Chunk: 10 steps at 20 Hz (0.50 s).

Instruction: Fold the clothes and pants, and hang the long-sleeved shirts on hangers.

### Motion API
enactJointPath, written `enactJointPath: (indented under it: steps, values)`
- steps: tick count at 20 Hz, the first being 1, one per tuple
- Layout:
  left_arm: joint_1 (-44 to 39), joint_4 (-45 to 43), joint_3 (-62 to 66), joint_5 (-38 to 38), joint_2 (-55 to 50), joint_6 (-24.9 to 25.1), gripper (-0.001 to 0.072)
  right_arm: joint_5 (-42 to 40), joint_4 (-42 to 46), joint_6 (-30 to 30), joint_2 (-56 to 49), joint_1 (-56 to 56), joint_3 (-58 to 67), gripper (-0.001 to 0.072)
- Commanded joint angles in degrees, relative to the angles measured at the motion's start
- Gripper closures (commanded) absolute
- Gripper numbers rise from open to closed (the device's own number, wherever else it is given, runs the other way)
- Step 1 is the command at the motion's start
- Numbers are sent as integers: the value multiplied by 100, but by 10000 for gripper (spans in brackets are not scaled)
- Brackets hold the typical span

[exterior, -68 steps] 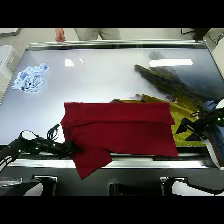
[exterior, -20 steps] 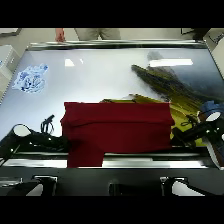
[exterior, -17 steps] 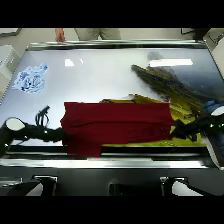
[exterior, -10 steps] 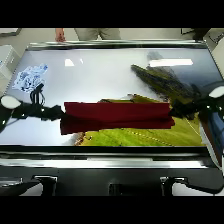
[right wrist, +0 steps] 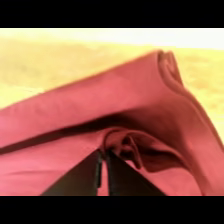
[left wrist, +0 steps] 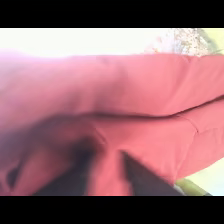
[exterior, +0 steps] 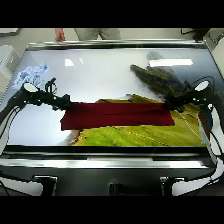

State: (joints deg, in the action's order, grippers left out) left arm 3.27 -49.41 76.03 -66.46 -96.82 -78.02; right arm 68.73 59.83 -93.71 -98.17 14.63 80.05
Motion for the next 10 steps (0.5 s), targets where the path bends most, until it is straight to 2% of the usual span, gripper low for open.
enactJointPath:
  steps: [1, 2, 3, 5, 10]
  values:
    - [11, 234, 175, -205, -264, 2, 144, 306, -168, -28, -111, 151, 256, 393]
    - [111, 232, 310, -544, -256, 2, 55, 625, -94, 66, -111, 330, 407, 149]
    - [223, 232, 452, -901, -234, 2, 54, 916, 31, 238, -111, 581, 527, 4]
    - [433, 234, 667, -1390, -103, -2, 54, 1211, 155, 247, -142, 1075, 494, 0]
    - [378, 251, 671, -1408, 595, 0, 55, 1279, 35, 538, -581, 1137, 205, -2]
